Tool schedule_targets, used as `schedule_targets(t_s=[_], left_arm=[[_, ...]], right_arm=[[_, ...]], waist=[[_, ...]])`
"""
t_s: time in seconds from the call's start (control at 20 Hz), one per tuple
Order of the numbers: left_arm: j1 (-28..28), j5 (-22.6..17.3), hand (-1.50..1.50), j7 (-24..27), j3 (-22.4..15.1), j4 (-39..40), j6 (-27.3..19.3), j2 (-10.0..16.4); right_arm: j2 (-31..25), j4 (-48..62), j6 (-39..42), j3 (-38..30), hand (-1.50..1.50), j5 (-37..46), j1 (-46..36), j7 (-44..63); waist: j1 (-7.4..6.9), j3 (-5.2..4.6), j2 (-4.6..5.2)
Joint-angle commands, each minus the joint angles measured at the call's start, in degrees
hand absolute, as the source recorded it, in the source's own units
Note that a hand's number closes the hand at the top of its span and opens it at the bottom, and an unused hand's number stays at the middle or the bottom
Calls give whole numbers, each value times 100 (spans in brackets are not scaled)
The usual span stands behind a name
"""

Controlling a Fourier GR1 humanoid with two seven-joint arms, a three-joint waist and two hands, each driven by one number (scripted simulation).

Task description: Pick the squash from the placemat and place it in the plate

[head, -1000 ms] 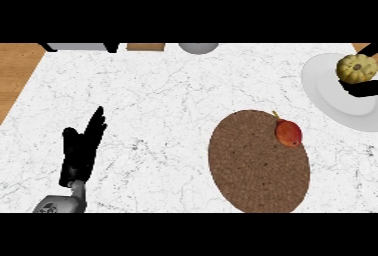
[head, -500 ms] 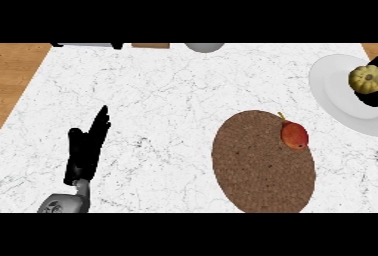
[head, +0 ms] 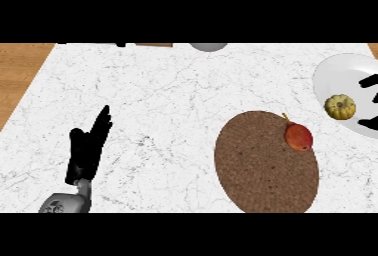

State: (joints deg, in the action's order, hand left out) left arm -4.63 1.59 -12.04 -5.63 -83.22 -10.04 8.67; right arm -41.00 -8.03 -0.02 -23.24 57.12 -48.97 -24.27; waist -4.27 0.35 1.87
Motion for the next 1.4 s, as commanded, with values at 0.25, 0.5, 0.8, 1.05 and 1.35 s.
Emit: schedule_targets(t_s=[0.25,0.5,0.8,1.05,1.35], left_arm=[[-107,-72,0,-113,119,-32,68,80],[-245,32,0,-50,90,112,-114,-82],[-92,48,0,5,67,148,-18,-19],[194,137,0,105,-137,3,-92,-196],[10,16,0,-36,98,-44,6,1]], right_arm=[[-337,70,1035,-625,-150,-708,-94,-1635],[-404,320,1784,-1712,-150,-1827,-320,-1728],[-780,448,2685,-2070,-150,-2227,161,-1884],[-617,311,2877,-2090,-150,-2302,378,-2094],[-482,94,2933,-2072,-150,-2361,609,-2410]], waist=[[66,21,-23],[163,18,-17],[119,15,-8],[32,25,0],[42,27,-4]])
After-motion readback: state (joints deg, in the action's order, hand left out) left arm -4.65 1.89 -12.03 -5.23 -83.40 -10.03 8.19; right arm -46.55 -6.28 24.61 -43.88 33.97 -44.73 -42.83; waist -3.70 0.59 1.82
